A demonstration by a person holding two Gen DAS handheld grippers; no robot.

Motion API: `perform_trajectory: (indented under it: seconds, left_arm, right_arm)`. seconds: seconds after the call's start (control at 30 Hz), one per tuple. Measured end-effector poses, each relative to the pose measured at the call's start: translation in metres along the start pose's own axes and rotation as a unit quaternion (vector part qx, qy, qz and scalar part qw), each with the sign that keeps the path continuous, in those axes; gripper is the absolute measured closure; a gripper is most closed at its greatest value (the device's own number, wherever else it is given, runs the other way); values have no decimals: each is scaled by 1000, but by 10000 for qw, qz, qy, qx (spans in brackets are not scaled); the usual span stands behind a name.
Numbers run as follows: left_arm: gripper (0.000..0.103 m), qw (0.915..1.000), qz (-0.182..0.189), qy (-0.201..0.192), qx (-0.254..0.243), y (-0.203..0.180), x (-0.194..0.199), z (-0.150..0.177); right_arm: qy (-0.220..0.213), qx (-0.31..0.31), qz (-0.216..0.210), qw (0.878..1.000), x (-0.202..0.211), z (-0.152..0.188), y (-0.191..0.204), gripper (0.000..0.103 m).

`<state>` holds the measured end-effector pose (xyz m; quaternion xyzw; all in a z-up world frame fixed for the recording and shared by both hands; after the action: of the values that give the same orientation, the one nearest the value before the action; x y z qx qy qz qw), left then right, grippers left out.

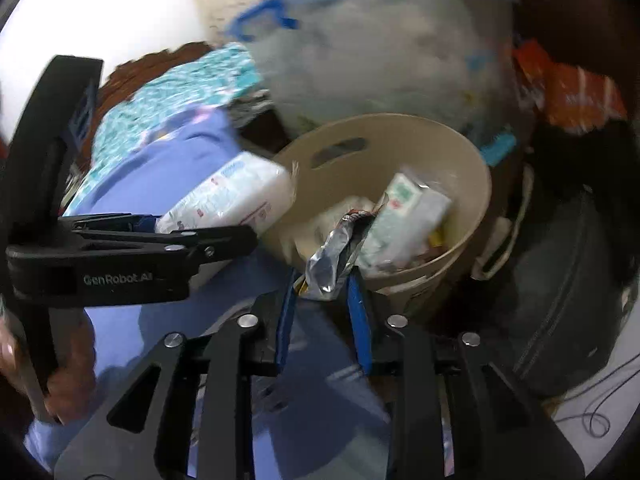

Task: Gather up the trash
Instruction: 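Carry tissue pack and snack pouch to the beige bin and release both, then bring both tools back over the bedspread near the orange peel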

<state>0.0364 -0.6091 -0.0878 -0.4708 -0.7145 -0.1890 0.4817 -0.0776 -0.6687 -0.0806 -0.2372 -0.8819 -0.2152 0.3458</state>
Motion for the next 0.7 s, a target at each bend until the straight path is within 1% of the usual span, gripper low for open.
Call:
perform_trajectory:
  seconds: [0.03, 0.07, 0.13, 0.2, 0.23, 0.3, 0.4, 0.43, 0.5, 0.57, 0.7]
  left_arm:
    - [16, 9999, -64, -8, -80, -7, -4, -7]
    - [16, 9998, -102, 4, -153, -13, -8, -12]
    - [16, 9999, -40, -20, -120, -16, -5, -16]
    - [16, 9999, 110, -108, -5, -13, 6, -16]
    - [16, 9998, 126, -139, 27, -9, 12, -15]
    - [16, 9994, 187, -246, 179, 5, 29, -7]
    - [16, 9982, 128, -416, 423, 30, 54, 12]
    - [16, 9978, 64, -469, 471, 38, 61, 19]
    - [16, 9964, -273, -570, 568, 59, 76, 38]
    - [16, 9945, -520, -628, 651, 76, 89, 56]
    - [16, 9897, -859, -809, 807, 102, 116, 87]
  right_arm:
    - [-48, -108, -3, 9999, 2, -2, -4, 56]
    - [-195, -224, -17, 9996, 8, -3, -7, 44]
    - [-391, -242, 65, 9989, 17, -2, -6, 35]
    - [-477, -235, 51, 9986, 24, 1, -1, 35]
    - [-500, -275, 12, 9984, 27, 3, 2, 35]
    - [-536, -374, -171, 9977, 30, 7, 10, 35]
    - [-537, -365, -399, 9971, 32, 11, 30, 35]
    - [-554, -405, -469, 9965, 33, 13, 36, 35]
    - [-564, -479, -633, 9953, 35, 17, 50, 35]
    - [-570, -515, -743, 9943, 38, 22, 68, 35]
    - [-526, -550, -934, 9927, 44, 37, 97, 35]
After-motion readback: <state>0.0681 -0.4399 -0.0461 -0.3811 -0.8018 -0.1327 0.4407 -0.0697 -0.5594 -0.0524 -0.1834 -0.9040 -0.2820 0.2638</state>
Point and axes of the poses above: each gripper's, at about its wrist camera, not at the fingertips, and x roughly against the way its jaws point, y to its left, z to its underside, the point moved 8 cm from there along -x, roughly the way its jaws point, and after that the axes turned 9 degrees about x, right-handed, at the moved point
